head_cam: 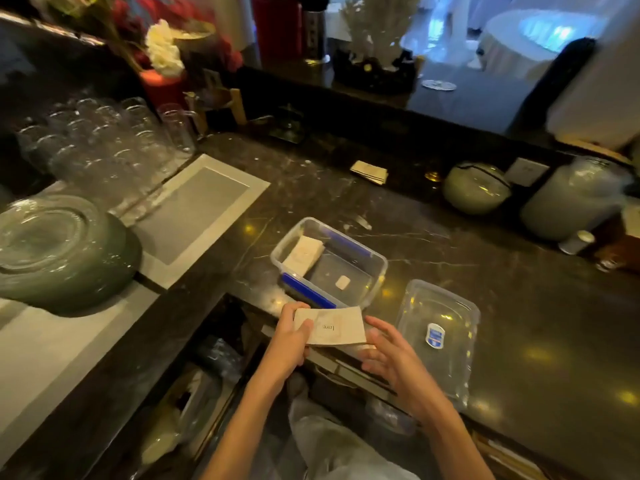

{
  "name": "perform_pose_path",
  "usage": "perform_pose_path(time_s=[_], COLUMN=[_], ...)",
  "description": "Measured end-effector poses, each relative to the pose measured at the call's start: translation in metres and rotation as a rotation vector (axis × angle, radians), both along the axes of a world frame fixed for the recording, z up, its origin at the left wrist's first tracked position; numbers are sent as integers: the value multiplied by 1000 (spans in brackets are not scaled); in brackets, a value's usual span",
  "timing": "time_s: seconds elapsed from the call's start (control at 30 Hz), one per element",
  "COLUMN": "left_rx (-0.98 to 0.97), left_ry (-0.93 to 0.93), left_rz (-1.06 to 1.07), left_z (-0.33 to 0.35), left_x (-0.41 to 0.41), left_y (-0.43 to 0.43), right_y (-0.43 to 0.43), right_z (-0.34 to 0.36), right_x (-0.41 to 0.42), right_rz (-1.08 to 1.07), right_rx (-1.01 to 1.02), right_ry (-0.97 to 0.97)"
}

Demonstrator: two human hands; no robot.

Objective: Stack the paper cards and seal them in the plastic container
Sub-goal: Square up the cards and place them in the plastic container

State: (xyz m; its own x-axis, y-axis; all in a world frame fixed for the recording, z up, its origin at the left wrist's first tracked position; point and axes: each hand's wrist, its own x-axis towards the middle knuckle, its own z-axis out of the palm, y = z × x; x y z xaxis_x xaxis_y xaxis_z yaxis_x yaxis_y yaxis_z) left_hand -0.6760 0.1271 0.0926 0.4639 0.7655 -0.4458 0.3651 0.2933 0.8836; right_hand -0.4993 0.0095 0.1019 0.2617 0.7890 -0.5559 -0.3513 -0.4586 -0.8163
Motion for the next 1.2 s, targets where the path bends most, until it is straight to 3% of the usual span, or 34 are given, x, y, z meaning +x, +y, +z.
perform_pose_path(time_s=[0.23, 0.53, 0.8, 0.9, 1.03, 1.1, 1.2], left_rx=[41, 198, 114, 89, -35, -78, -188], left_ry=[7, 70, -25, -33, -73, -102, -153], left_rz=[-42, -252, -303, -228, -103, -76, -46], left_z=[17, 39, 27, 7, -31, -48, -63], left_x=[22, 112, 221, 272, 336, 360, 380], left_y=[111, 255, 353, 378, 393, 399, 419], right_y=[99, 231, 313, 354, 417, 443, 473], right_z=[-3, 17, 20, 13, -8, -19, -30], right_x=[6, 80, 165, 188, 224, 247, 293], right_rz=[7, -167, -445, -618, -680, -680, -539], right_rx=[73, 86, 60, 78, 34, -7, -92], right_ry=[118, -17, 53, 131, 145, 65, -246])
